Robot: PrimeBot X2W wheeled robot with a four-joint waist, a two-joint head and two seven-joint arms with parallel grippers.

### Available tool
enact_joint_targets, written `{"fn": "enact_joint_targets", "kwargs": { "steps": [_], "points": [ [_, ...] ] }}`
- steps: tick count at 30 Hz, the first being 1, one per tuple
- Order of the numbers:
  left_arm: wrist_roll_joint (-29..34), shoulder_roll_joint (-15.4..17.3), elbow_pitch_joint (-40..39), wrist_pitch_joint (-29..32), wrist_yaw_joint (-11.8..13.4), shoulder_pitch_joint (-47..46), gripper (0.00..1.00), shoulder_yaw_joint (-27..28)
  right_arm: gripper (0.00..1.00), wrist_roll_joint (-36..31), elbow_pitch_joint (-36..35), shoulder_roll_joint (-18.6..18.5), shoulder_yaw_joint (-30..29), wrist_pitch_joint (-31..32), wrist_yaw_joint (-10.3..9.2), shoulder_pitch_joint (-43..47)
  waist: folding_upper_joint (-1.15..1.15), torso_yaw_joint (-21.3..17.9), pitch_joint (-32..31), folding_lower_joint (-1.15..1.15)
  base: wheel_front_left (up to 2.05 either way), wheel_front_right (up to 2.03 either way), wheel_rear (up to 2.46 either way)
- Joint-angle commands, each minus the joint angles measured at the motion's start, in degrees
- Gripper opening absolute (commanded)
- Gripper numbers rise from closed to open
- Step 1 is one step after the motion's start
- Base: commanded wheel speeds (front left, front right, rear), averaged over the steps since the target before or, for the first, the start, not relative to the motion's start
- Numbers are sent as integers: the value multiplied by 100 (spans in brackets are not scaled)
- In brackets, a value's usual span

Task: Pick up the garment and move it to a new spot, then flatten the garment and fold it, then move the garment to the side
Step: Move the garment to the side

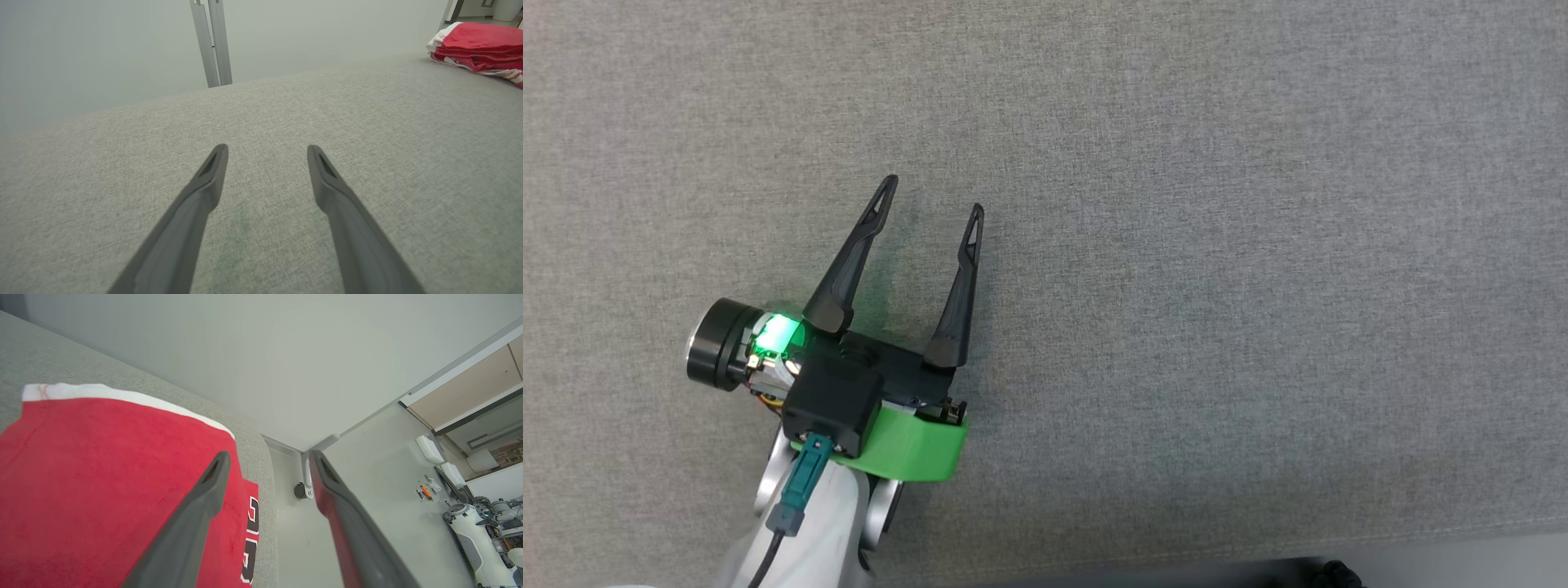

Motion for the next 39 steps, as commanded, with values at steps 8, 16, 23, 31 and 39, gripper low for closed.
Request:
{"fn": "enact_joint_targets", "kwargs": {
  "steps": [8,16,23,31,39],
  "points": [
    [-112,-41,55,2,133,216,100,44,100,-956,45,1481,-619,-45,-8,312,0,73,-641,-1,0,0,0],
    [-285,-155,155,2,308,698,100,219,100,-1453,-923,3390,-1988,-47,-8,2016,0,188,-1636,-1,0,0,0],
    [-372,-196,393,2,537,1367,100,489,100,-1885,-1521,4815,-2391,-48,-8,3461,0,186,-2546,-1,0,0,0],
    [-631,-228,373,2,606,2021,100,862,100,-2616,-2409,5800,-2967,-47,-8,4800,0,177,-3353,-1,0,0,0],
    [-712,-239,-123,2,455,2638,100,1129,100,-3079,-3238,6208,-3520,-45,-8,6084,0,234,-3867,-1,0,0,0]
  ]
}}
